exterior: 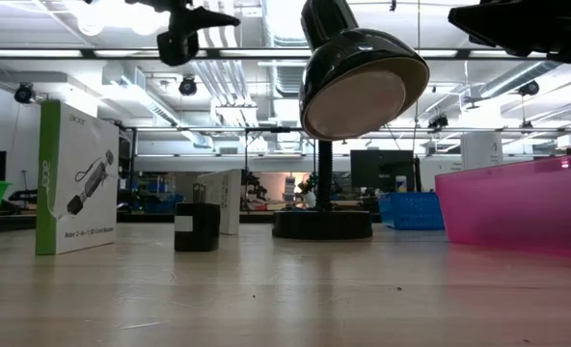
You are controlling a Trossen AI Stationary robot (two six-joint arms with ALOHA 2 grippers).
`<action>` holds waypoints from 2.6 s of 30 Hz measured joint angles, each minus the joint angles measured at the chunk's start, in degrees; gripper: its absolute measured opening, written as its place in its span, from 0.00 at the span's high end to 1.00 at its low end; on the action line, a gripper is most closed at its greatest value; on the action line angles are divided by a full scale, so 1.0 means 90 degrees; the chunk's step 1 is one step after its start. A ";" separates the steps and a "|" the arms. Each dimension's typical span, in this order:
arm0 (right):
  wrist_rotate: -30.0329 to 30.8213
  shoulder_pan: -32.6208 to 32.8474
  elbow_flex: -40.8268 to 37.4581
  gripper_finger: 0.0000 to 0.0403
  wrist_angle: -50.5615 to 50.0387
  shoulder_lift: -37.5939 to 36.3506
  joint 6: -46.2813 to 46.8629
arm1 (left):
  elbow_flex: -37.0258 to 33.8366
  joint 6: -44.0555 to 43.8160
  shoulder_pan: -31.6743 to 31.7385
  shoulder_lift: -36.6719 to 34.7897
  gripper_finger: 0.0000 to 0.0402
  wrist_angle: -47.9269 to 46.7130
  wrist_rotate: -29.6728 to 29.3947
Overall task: Pick and place items into bin
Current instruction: Put the bottom white card reader box into the green bin
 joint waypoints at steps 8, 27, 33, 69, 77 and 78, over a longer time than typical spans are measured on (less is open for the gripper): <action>-0.0002 0.0000 -0.0024 0.87 -0.0026 0.0000 0.0022 | 0.0037 0.0478 -0.0659 0.0000 0.70 0.0007 -0.0081; -0.0007 0.0002 -0.0109 0.87 -0.0022 0.0005 0.0389 | 0.0195 -0.2468 -0.1747 0.0017 0.70 -0.2401 -0.1510; -0.0010 0.0004 -0.0109 0.87 -0.0022 0.0080 0.0395 | 0.0689 -0.3336 -0.1745 0.0014 0.70 -0.3075 -0.2258; 0.0000 0.0003 -0.0109 0.87 -0.0392 0.0075 0.0386 | 0.4252 -0.5999 -0.2412 0.3648 0.70 -0.7397 -0.1155; 0.0000 0.0000 -0.0109 0.87 -0.0418 0.0075 0.0384 | 0.3997 -0.6693 -0.2685 0.3633 0.70 -0.7560 -0.1182; 0.0000 0.0000 -0.0109 0.87 -0.0423 0.0075 0.0384 | 0.3955 -0.6768 -0.2704 0.3633 0.70 -0.7564 -0.1184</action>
